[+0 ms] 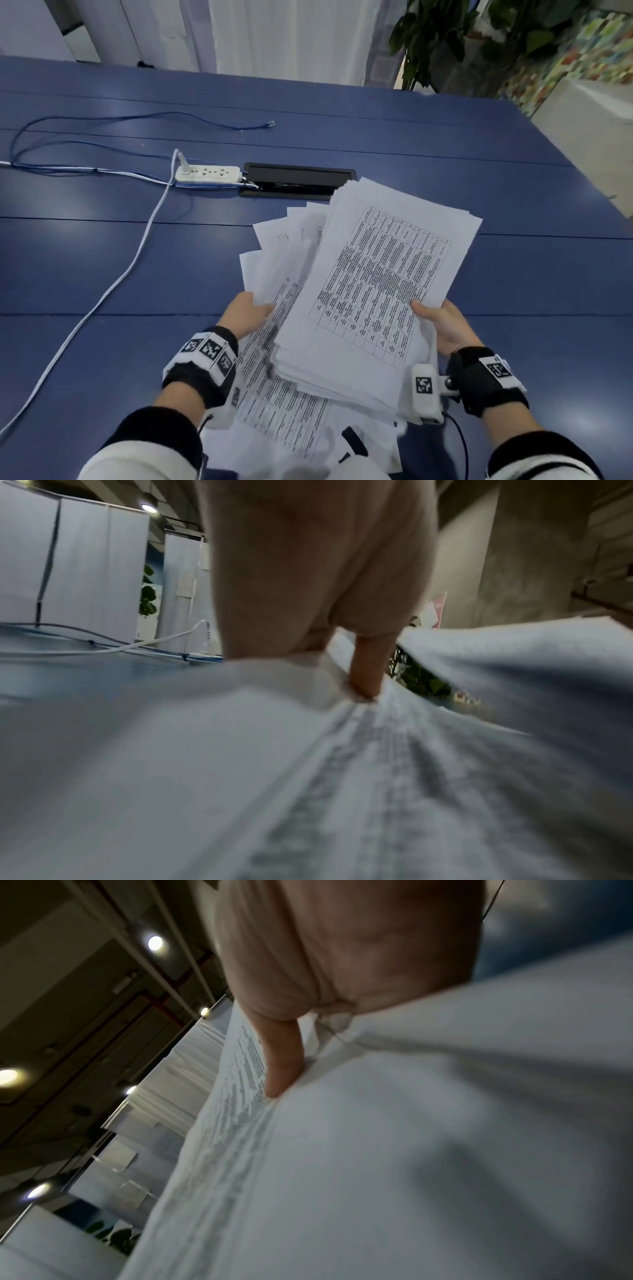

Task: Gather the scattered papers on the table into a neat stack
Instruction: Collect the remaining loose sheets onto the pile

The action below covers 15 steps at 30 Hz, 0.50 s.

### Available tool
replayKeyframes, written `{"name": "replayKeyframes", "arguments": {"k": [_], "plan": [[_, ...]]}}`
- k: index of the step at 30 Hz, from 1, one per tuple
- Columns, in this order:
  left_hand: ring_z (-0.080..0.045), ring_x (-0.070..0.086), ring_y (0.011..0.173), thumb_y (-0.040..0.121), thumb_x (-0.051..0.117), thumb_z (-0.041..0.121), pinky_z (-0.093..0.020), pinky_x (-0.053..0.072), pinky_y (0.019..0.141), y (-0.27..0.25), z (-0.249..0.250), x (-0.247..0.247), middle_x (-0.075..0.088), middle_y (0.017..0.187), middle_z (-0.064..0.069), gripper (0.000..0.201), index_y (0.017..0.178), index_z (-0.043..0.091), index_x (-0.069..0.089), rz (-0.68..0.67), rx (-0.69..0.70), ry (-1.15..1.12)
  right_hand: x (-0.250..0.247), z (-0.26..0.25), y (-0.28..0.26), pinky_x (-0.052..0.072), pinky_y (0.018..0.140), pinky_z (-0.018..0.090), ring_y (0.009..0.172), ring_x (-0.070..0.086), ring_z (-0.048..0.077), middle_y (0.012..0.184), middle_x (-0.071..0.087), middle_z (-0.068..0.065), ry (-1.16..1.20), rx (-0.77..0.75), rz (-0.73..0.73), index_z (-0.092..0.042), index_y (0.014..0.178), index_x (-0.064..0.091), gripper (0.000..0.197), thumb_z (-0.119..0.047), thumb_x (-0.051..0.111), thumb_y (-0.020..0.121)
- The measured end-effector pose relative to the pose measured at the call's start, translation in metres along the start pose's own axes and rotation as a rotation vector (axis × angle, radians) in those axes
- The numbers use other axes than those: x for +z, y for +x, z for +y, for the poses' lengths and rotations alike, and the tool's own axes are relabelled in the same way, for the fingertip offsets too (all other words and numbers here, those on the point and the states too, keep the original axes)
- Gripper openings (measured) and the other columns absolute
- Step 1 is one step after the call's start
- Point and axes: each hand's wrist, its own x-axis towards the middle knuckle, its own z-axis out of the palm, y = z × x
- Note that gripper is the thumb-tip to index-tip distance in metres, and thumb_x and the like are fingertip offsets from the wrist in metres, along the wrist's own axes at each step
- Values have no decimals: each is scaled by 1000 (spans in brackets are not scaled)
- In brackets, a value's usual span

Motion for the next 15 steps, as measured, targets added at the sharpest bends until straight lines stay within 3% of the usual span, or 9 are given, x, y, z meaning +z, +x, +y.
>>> {"name": "replayKeyframes", "arguments": {"k": [2,4,6,8,15], "plan": [[-32,61,100,88,58,18,-29,46,81,-13,-9,8,65,102,-17,26,101,-3,65,125,-31,-32,-5,8,-6,41,103,52,111,59,33,120,63,18,-69,10,8,-3,122,56,36,2,58,86],[-36,53,111,86,60,21,-36,46,94,-24,-13,19,56,118,-21,29,98,-4,65,194,-35,54,-12,21,-12,38,105,52,111,60,32,120,64,14,-124,14,6,-6,122,57,38,0,61,85],[-36,35,125,87,59,24,-40,35,107,-34,-12,29,34,136,-17,35,108,-5,60,172,-35,156,-17,31,-18,38,106,52,112,60,31,120,65,12,-136,22,5,-8,121,58,38,-2,62,84],[-33,28,128,89,59,26,-38,29,111,-36,-7,34,23,141,-12,43,115,-7,53,131,-22,187,-18,38,-22,37,106,51,112,59,31,120,64,11,-123,20,17,-9,121,58,37,-1,62,84],[-34,35,124,90,56,30,-34,29,104,-27,1,41,38,134,-14,42,117,-1,53,89,16,336,-4,43,-24,40,105,48,109,60,29,120,63,13,-146,17,69,-4,124,55,40,1,61,85]]}}
